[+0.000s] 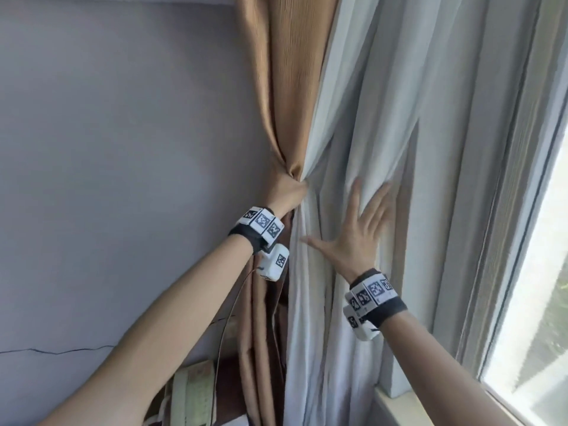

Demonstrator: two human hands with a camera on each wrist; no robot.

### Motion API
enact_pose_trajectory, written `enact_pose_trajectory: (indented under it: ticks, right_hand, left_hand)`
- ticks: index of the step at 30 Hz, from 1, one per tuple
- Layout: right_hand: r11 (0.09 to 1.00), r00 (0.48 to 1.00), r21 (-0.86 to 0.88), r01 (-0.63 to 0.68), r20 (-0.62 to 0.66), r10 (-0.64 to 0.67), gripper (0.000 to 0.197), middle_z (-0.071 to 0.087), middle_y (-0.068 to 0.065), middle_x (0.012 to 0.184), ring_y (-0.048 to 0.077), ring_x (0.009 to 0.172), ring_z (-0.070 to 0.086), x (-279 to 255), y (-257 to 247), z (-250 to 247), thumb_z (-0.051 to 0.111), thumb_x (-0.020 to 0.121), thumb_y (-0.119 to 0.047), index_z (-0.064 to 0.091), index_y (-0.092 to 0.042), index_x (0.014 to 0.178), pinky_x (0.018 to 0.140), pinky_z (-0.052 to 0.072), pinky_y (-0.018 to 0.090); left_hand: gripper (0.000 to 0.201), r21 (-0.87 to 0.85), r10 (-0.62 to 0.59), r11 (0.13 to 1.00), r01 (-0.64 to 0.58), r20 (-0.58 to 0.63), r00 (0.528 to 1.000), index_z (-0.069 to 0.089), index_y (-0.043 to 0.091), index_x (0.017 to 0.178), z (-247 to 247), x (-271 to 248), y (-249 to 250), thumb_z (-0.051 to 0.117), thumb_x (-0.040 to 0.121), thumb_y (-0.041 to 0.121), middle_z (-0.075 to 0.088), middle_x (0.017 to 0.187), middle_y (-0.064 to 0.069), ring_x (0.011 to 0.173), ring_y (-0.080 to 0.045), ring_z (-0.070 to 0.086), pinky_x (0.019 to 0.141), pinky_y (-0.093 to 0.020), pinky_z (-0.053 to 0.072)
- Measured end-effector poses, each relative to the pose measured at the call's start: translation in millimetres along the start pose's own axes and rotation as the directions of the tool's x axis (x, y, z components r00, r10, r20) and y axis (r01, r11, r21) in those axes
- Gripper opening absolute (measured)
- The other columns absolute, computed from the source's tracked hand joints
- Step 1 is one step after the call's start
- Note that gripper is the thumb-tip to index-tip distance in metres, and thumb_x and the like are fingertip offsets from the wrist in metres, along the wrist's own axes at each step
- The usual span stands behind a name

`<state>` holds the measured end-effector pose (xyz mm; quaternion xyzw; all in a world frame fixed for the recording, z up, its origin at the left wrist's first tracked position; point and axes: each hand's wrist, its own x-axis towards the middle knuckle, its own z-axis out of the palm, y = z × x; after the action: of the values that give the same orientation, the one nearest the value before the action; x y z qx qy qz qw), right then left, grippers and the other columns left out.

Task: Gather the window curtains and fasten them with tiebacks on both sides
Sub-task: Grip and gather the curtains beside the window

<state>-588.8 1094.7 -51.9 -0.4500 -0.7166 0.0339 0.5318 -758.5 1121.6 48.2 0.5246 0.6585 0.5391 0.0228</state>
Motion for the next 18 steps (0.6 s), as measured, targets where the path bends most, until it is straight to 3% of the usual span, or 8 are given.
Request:
enact_pose_trajectory:
  ticks: [2,4,7,9,11,13,16,18]
  right_hand:
    - [0.992,0.992,0.111,-0.057,0.119,0.044,0.164,-0.039,0.022,0.164,0.043,0.153,-0.035,2.8,-3.5,26.4,0.081,0.049,-0.086,-0.026,-0.033,0.161,0.12,-0.005,0.077]
    - [0.964,0.976,0.23,-0.132,0.198,0.087,0.166,-0.048,0.01,0.161,0.032,0.15,-0.043,13.1,-10.8,55.3,0.088,0.048,-0.08,-0.032,-0.041,0.157,0.118,-0.006,0.078]
    - [0.964,0.959,0.213,-0.161,0.264,0.102,0.152,-0.032,0.005,0.169,0.026,0.155,-0.035,46.8,-15.8,106.0,0.073,0.052,-0.091,-0.01,-0.035,0.165,0.116,-0.011,0.068]
    - [0.977,0.96,0.151,-0.149,0.258,0.107,0.135,-0.018,0.011,0.173,0.03,0.159,-0.024,73.6,-17.9,132.1,0.061,0.062,-0.092,0.003,-0.029,0.167,0.12,-0.012,0.064]
    - [0.97,0.958,0.179,-0.163,0.264,0.112,0.123,-0.019,0.013,0.172,0.032,0.16,-0.02,102.5,-14.7,153.0,0.07,0.075,-0.071,0.002,-0.025,0.167,0.125,-0.006,0.062]
    - [0.96,0.96,0.219,-0.175,0.253,0.117,0.126,-0.004,0.013,0.173,0.035,0.161,-0.001,130.5,-10.0,175.7,0.08,0.07,-0.065,0.011,-0.023,0.166,0.128,0.007,0.059]
    - [0.946,0.959,0.252,-0.203,0.245,0.141,0.133,0.03,0.011,0.165,0.034,0.153,0.031,168.0,-0.1,222.9,0.075,0.051,-0.082,0.028,-0.021,0.16,0.124,0.033,0.054]
    - [0.942,0.943,0.26,-0.212,0.307,0.128,0.133,0.028,0.012,0.165,0.033,0.153,0.03,187.0,5.4,255.7,0.074,0.051,-0.079,0.031,-0.015,0.16,0.126,0.032,0.047]
  left_hand:
    - [0.084,-0.03,0.035,0.999,-0.032,0.081,0.996,0.048,0.022,0.142,-0.5,0.3,-3.3,0.07,0.069,0.058,0.069,0.124,0.008,0.094,0.002,0.069,0.078,-0.015,0.057]
    - [0.081,-0.053,0.067,0.997,-0.06,0.153,0.986,0.056,0.021,0.14,1.1,3.3,-8.5,0.074,0.071,0.06,0.071,0.124,0.009,0.098,0.007,0.069,0.085,-0.017,0.06]
    - [0.089,-0.009,0.093,0.996,-0.094,0.231,0.969,0.058,0.022,0.136,-6.1,2.3,-17.1,0.073,0.068,0.077,0.069,0.129,0.009,0.116,-0.003,0.067,0.103,-0.031,0.056]
    - [0.09,0.002,0.097,0.995,-0.103,0.326,0.94,0.055,0.018,0.139,-19.8,2.5,-28.7,0.074,0.072,0.076,0.063,0.142,-0.001,0.128,-0.012,0.062,0.107,-0.024,0.052]
    - [0.108,0.087,0.072,0.99,-0.109,0.347,0.935,0.023,0.013,0.162,-33.0,8.3,-55.9,0.072,0.083,0.068,0.029,0.168,-0.006,0.152,-0.015,0.033,0.116,-0.017,0.028]
    - [0.124,0.179,0.011,0.982,-0.063,0.278,0.961,-0.012,0.014,0.165,-43.5,14.5,-90.9,0.068,0.087,0.068,-0.008,0.174,-0.002,0.159,-0.014,0.001,0.12,-0.024,0.007]
    - [0.134,0.155,-0.023,0.988,-0.003,0.165,0.986,-0.028,0.032,0.159,-46.3,33.7,-137.3,0.075,0.081,0.066,-0.02,0.171,0.01,0.158,-0.01,-0.007,0.124,-0.031,0.004]
    - [0.14,0.146,-0.047,0.989,0.032,0.098,0.994,-0.028,0.036,0.158,-47.2,50.3,-150.9,0.08,0.074,0.068,-0.021,0.17,0.012,0.159,-0.009,-0.007,0.13,-0.04,0.008]
